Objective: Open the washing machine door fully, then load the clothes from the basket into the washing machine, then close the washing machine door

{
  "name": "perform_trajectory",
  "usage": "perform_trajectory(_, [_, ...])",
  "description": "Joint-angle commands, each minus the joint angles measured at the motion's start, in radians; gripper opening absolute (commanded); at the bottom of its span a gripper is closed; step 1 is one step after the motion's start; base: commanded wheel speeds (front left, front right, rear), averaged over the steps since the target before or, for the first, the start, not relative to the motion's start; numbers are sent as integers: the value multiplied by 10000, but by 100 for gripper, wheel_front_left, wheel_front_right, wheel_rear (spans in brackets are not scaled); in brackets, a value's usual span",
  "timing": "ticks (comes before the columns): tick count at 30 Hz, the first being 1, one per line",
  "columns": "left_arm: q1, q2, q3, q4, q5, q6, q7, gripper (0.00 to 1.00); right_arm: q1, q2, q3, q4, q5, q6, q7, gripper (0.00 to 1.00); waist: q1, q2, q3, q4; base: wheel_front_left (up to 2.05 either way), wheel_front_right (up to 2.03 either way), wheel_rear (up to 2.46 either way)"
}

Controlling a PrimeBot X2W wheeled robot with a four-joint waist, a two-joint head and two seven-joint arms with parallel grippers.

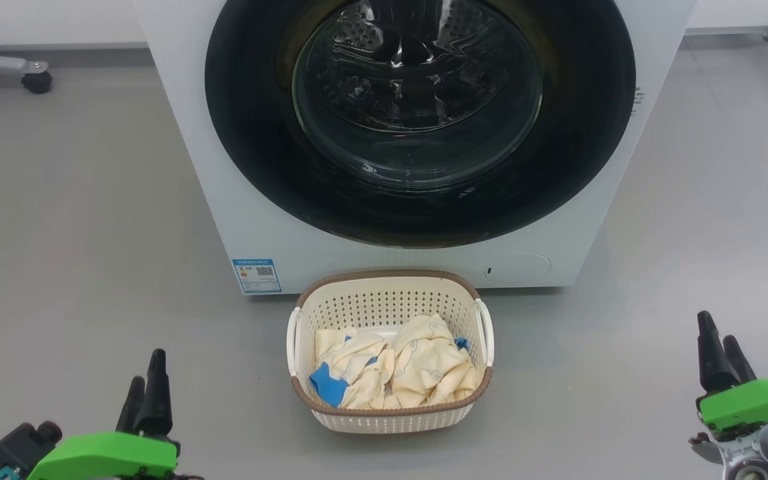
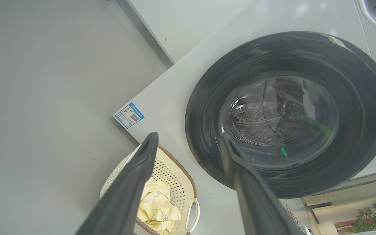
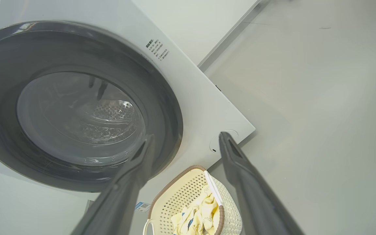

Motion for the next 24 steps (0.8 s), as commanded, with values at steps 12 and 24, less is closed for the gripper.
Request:
perform_trajectory(12, [-650,106,-33,-583,2276,-54,-438,100,-736,-383,130,-391,-2203,77,-480,100,0,0,-53,-7,0,0,0])
perform_trajectory(24, [-769,130,-185,-614,3903,-62,-761,100,-868,-468,299,-316,-3557,89,-805,100,0,0,-51,20,0,0,0])
